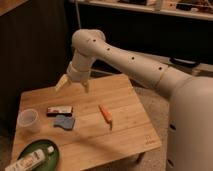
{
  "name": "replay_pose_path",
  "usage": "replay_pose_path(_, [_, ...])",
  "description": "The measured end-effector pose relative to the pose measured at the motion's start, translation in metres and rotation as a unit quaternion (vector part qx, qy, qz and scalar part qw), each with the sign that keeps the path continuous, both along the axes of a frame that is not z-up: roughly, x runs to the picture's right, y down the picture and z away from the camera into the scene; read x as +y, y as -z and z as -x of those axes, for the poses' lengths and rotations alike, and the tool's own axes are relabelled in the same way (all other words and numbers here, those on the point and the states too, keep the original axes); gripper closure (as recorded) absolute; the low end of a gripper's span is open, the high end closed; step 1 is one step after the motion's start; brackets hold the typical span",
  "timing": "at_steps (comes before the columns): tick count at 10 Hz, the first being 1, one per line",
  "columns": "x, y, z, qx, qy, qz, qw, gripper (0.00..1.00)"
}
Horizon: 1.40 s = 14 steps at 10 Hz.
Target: Place the white sponge in the ceramic cup
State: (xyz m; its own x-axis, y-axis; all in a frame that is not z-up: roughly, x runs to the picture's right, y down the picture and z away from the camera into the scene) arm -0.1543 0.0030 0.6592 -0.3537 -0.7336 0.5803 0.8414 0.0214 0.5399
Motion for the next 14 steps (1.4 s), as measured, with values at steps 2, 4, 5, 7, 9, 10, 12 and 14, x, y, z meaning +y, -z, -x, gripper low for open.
replay_pose_path(2, [0.0,0.0,0.0,0.0,0.0,0.0,1.0,0.2])
replay_pose_path(4, [0.0,0.0,0.0,0.0,0.0,0.0,1.0,0.2])
replay_pose_path(5, [0.0,0.0,0.0,0.0,0.0,0.0,1.0,0.2])
replay_pose_path(7, [0.0,0.0,0.0,0.0,0.0,0.0,1.0,0.2])
replay_pose_path(9, [0.0,0.0,0.0,0.0,0.0,0.0,1.0,0.2])
replay_pose_path(10, [0.0,0.001,0.0,-0.003,0.0,-0.003,1.0,0.2])
replay_pose_path(12, [0.007,0.002,-0.001,-0.049,0.016,-0.065,0.9966,0.2])
replay_pose_path(14, [0.017,0.001,-0.002,-0.109,0.064,-0.141,0.9819,0.2])
